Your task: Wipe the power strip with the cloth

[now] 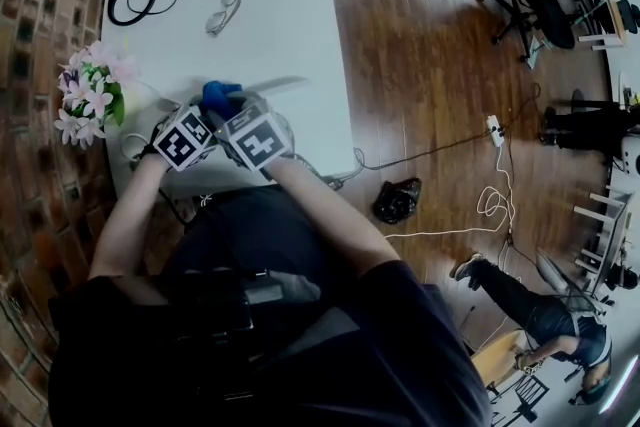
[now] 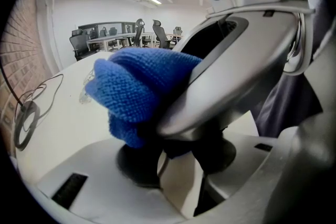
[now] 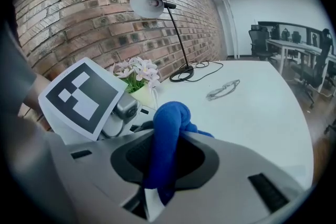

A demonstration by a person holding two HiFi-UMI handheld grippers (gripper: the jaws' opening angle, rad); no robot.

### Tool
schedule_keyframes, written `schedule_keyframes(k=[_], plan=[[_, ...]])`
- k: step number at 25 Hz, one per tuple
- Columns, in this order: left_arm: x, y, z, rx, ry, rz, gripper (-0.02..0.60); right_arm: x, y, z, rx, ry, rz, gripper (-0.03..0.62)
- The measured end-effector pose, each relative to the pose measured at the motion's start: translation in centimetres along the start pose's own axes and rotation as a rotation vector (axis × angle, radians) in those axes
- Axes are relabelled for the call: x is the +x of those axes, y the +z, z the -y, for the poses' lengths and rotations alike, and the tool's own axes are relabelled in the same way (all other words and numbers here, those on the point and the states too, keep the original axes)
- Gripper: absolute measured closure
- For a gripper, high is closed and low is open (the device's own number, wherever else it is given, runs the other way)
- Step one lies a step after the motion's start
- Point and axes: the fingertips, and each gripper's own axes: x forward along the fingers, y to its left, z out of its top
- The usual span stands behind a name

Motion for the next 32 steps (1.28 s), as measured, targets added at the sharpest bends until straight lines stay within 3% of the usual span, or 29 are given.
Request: schedule_keyframes(k=[15,27,32], plan=[[0.1,-0.2,-0.1,0.013,0.017,0.007,0.407,-1.4,-0.6,2.0,-0.02,-0.081,0.006,0.51],[0.1,-0.2,-0.1,-0.002,0.018,-0.004,0.405,-3.4,-1.4,4.4,-0.046,-0.068,0.029,0.51],[0.1,-0.2,-0.1,-0.016,0.058,-0.019,0.405,-4.7,-1.8,5.7,-0.037,-0.043,0.038,0.51]])
